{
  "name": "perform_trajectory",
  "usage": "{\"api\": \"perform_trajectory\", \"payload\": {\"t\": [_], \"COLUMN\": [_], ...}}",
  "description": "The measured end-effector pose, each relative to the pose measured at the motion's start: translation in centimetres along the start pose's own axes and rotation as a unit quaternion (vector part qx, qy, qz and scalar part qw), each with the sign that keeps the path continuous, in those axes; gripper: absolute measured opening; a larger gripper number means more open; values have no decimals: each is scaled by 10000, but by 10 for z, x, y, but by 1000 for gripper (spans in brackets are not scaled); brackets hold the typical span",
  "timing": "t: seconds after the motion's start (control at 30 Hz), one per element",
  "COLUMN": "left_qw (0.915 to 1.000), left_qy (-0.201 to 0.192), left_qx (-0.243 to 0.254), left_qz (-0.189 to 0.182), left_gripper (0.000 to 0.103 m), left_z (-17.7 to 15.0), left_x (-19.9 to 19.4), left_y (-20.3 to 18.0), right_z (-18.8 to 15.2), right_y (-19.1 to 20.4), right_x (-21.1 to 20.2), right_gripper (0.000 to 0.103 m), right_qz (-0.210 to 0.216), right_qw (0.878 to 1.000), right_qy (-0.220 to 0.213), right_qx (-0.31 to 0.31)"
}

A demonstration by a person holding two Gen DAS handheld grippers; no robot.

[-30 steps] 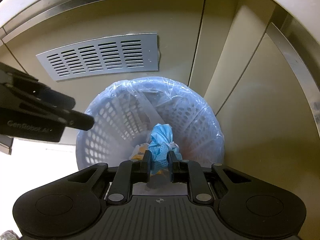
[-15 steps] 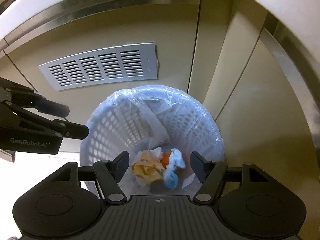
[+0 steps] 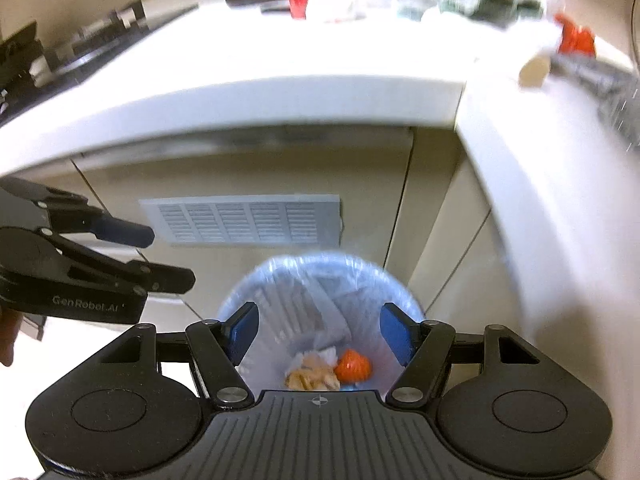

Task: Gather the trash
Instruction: 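Raise both tools back toward the counter, then grasp the red measuring cup with the left tool while the right tool grasps crumpled white paper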

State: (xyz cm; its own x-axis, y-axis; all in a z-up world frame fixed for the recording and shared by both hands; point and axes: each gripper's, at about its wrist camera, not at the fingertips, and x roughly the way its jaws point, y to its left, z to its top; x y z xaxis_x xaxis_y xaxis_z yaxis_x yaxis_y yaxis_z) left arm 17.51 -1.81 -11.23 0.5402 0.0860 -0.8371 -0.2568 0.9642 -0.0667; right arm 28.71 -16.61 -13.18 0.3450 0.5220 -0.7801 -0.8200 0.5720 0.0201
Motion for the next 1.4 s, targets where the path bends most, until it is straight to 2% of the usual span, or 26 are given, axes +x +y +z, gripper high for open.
{"api": "perform_trajectory", "payload": {"t": [0.23,0.37,0.47,0.57,0.73,0.83,1.0,1.27,1.4], "left_qw": [9984,9946,9906,9877,9830,9813,9793,9799,9806], "left_qy": [-530,-1024,-1333,-1492,-1642,-1626,-1667,-1600,-1534], "left_qx": [-161,-170,-266,-387,-618,-636,-641,-813,-735], "left_qz": [-138,-25,114,250,548,807,958,874,970], "left_gripper": [71,79,90,90,91,95,99,99,99], "left_z": [15,29,45,64,89,100,119,151,164], "left_x": [-44,-68,-78,-83,-81,-76,-65,-51,-41], "left_y": [4,6,11,18,32,39,50,69,75], "right_z": [24,40,57,75,103,118,143,177,191], "right_y": [-2,-8,-12,-14,-21,-22,-26,-32,-33], "right_x": [-44,-58,-64,-66,-61,-57,-46,-21,-6], "right_gripper": [67,67,67,67,67,67,67,67,67], "right_qz": [-43,-51,-87,-121,-98,-81,-83,-31,32], "right_qw": [9985,9962,9939,9920,9902,9893,9881,9878,9877], "right_qy": [-553,-862,-1075,-1230,-1353,-1408,-1487,-1484,-1468], "right_qx": [-1,129,217,244,344,375,393,480,529]}}
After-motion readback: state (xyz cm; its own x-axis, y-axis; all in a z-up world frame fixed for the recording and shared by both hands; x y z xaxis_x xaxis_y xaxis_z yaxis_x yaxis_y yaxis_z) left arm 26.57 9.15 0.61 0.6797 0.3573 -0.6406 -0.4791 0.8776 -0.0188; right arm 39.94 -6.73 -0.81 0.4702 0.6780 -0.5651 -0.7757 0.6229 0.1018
